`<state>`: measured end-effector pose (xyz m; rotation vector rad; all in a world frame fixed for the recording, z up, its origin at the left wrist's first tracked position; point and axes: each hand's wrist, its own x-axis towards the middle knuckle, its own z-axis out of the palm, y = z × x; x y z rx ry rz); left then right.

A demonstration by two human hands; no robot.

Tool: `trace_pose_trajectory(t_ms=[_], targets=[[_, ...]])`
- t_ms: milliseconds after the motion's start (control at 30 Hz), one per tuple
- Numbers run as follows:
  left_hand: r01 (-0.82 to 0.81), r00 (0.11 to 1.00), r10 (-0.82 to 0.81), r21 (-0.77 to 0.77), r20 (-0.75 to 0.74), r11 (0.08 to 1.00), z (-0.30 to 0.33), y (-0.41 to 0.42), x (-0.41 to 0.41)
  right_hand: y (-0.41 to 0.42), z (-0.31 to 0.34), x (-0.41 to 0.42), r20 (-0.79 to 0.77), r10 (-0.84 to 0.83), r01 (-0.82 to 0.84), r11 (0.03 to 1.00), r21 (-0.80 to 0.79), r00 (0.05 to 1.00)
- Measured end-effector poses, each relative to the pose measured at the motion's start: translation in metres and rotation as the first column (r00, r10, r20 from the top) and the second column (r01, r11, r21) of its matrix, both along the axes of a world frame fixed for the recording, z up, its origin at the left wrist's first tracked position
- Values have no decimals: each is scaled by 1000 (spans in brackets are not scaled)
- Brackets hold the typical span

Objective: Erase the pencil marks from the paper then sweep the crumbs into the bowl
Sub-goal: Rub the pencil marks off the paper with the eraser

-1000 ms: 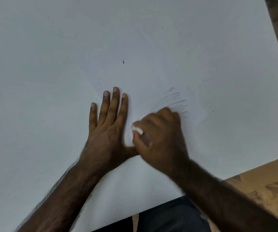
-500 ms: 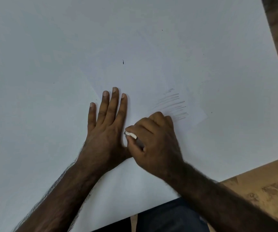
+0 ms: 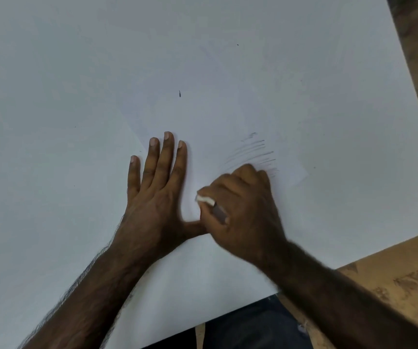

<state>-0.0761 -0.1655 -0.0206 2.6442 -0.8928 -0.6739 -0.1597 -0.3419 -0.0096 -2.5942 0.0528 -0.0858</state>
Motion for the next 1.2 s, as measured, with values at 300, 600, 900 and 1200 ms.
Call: trace_pose_trajectory(t_ms=[300, 600, 900, 1200], targets=[[-5, 1000, 5, 29, 3, 1000, -2, -1, 1, -26, 0, 22, 52, -205, 208, 977, -44, 977], [-21, 1000, 21, 27, 0, 999, -1, -3, 2, -49, 0, 35, 97, -270, 276, 960, -52, 958], [-16, 1000, 16, 16, 4, 1000, 0, -2, -1, 2, 5, -11, -71, -10, 17, 995, 99, 997], [-24, 1000, 24, 21, -7, 1000, 1, -2, 1, -50, 5, 31, 63, -350, 353, 935, -40, 935]])
